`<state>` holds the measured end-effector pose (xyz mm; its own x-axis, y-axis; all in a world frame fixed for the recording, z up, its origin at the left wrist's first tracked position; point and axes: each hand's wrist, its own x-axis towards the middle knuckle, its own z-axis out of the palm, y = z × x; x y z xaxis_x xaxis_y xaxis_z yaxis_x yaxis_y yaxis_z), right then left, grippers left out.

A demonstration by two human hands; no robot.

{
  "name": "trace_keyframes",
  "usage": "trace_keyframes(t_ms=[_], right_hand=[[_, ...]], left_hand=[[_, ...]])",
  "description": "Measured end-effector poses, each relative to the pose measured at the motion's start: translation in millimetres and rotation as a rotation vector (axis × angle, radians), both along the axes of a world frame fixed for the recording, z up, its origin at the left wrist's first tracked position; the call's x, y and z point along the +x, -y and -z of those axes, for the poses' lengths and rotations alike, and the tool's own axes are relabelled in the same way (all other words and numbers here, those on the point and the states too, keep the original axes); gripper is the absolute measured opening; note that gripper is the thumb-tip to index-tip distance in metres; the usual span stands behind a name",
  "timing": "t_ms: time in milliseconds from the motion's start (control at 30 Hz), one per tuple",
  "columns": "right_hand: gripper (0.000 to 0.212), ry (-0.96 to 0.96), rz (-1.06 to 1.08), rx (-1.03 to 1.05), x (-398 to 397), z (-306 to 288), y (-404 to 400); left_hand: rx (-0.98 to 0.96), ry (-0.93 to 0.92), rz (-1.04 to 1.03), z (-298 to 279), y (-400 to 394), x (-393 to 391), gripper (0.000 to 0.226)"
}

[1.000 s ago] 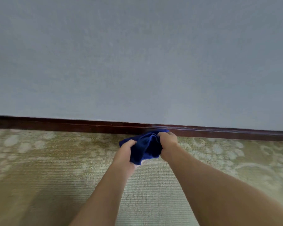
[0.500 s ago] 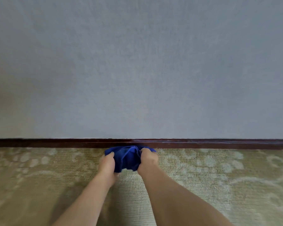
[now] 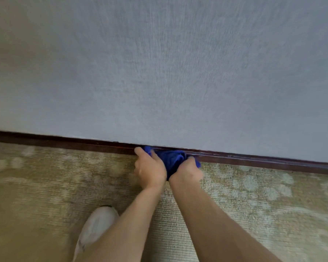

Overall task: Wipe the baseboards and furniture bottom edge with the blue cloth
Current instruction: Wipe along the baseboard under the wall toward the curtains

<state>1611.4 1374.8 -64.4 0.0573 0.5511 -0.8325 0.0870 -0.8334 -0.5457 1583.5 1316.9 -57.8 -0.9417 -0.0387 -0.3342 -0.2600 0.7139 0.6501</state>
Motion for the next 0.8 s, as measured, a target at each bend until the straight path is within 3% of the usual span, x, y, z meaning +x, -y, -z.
trace_keyframes(t_ms=[67,167,233,300,433,600,667,800], right_hand=[[0.029,0.093,0.057,0.068,7.3,3.3,-18.3],[0.021,0.052,0.075,0.106,-3.7,13.5,-17.5],[0.017,0.003,-0.041,0.131,-15.9,20.9,4.1],[0.017,-0.083,-0.091,0.087,-22.9,20.2,21.5],[0.007,-0.077,-0.058,0.095,-7.4,15.4,1.9],[0.025,0.288,0.011,0.395,14.5,4.8,-24.8],[0.024,0.336,-0.069,0.415,10.3,-0.4,-18.0],[0.011,0.314,-0.420,0.488,2.3,-6.9,11.8]], left_hand=[[0.051,0.048,0.063,-1.3,-15.6,18.8,0.023],[0.204,0.099,-0.163,1.4,-13.0,13.0,0.027],[0.270,-0.032,-0.374,0.2,1.8,3.5,0.034],[0.321,-0.180,-0.453,-0.5,11.3,-3.9,0.035],[0.337,-0.242,-0.251,10.8,-6.1,6.9,0.018],[0.397,-0.127,-0.011,14.1,-17.8,39.1,0.010],[0.410,-0.094,-0.029,16.0,-12.6,34.4,0.013],[0.447,0.011,-0.356,21.9,-1.5,20.4,0.021]])
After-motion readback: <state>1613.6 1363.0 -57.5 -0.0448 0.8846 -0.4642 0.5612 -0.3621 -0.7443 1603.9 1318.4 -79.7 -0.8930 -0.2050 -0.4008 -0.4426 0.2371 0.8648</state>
